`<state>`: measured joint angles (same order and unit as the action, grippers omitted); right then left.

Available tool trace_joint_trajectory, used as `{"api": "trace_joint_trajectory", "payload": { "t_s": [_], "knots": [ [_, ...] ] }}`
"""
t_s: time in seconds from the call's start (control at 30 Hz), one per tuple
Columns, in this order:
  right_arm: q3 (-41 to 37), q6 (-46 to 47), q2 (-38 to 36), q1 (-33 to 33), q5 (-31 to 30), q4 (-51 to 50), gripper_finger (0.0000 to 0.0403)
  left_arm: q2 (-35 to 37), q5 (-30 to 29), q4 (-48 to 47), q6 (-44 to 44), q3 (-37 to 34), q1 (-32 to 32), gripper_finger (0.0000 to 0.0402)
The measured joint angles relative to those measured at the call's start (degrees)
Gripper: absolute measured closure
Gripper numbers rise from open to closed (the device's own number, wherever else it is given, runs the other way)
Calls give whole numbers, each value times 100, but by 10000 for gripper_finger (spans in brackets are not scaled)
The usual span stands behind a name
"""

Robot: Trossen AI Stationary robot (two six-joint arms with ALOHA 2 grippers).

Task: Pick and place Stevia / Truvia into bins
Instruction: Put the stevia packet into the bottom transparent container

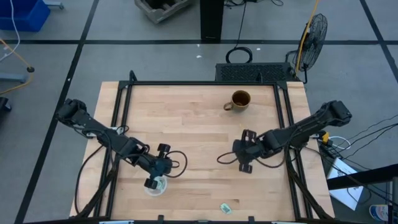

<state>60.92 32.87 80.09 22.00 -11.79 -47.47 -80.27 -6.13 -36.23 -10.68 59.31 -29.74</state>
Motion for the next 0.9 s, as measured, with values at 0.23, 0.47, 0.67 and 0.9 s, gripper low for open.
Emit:
{"api": "trace_joint_trajectory", "payload": {
  "t_s": [0.23,0.47,0.67,0.9],
  "knots": [
    [378,-926,12,713,431,2188,354,0,2,0,0,0,123,376],
    [-89,-2708,464,1779,265,4388,355,-2,2,2,-2,0,122,376],
    [-475,-2772,1223,2402,-151,5457,373,0,2,4,-2,0,122,376],
    [-429,-2619,1969,2506,-145,5583,398,0,2,40,63,0,122,376]
  ]
}}
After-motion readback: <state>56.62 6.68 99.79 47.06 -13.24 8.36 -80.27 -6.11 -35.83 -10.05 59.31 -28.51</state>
